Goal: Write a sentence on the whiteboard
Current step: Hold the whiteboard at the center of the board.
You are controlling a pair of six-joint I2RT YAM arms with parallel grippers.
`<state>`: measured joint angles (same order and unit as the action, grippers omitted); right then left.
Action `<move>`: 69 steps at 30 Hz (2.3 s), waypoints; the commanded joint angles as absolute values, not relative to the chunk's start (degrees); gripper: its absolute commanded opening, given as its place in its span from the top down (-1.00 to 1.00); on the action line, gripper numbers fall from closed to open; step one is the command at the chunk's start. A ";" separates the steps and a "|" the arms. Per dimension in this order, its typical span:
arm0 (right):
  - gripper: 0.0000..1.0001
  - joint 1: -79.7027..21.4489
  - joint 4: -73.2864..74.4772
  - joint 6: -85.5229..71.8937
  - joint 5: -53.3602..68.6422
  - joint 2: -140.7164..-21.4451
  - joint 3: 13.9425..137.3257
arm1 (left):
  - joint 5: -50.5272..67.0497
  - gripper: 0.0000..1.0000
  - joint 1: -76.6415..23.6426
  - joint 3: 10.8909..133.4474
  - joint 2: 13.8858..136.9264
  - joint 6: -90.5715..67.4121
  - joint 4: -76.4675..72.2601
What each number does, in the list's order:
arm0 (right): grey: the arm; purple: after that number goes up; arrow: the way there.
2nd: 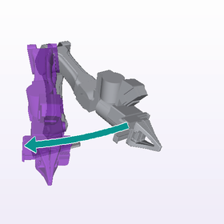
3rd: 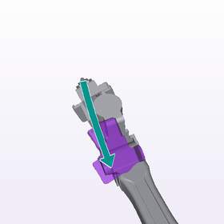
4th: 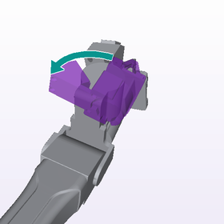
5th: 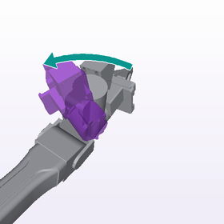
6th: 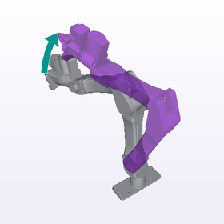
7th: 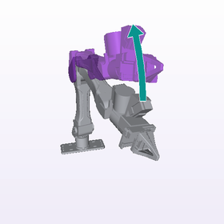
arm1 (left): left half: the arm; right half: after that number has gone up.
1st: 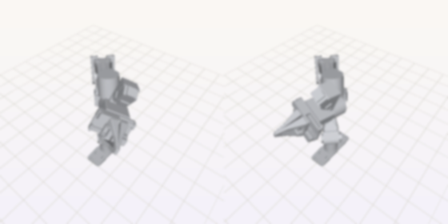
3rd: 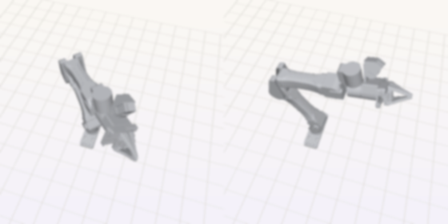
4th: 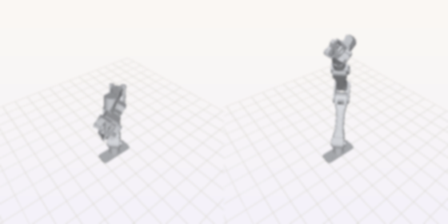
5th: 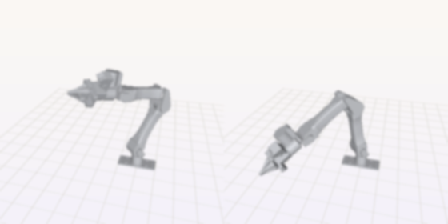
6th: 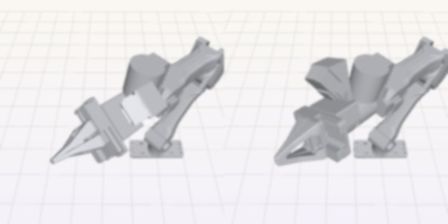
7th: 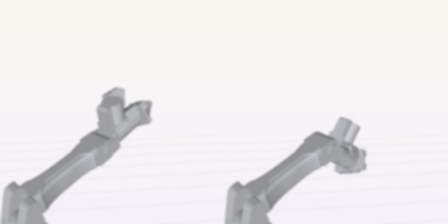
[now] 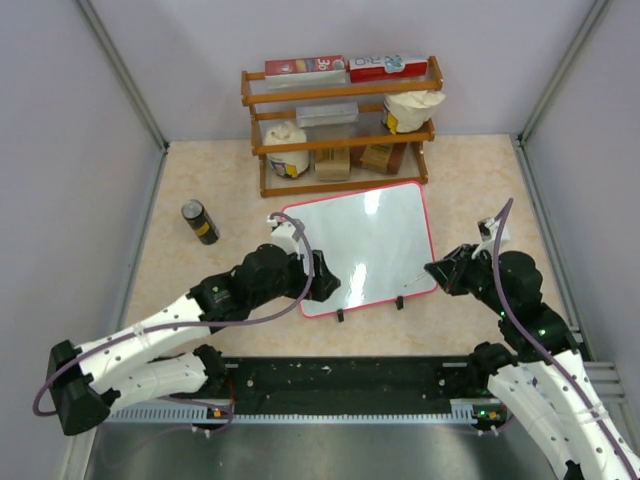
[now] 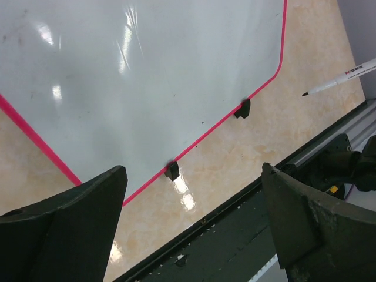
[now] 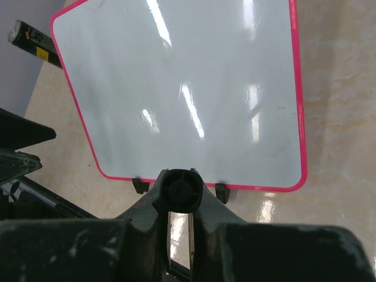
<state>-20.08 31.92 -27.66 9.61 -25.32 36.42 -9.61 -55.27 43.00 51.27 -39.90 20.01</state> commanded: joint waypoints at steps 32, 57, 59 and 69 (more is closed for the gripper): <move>1.00 -19.69 16.08 -26.28 13.36 -34.19 34.89 | 31.29 -0.98 -8.17 35.33 43.86 -32.87 12.30; 1.00 -19.60 14.94 -23.91 12.65 -35.77 37.35 | 31.73 -0.90 -7.73 32.43 44.47 -29.97 9.23; 1.00 -19.69 14.24 -24.08 13.18 -36.91 37.70 | 32.51 -0.89 -7.73 32.00 45.34 -29.88 7.14; 1.00 -23.02 6.68 -25.22 13.36 -42.26 39.02 | 37.17 -0.84 -7.73 31.81 57.03 -27.69 -5.53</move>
<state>-20.97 12.78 -25.12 13.61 -40.45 35.05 34.22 -8.01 31.44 52.97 -29.78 3.62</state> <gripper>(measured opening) 0.080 0.924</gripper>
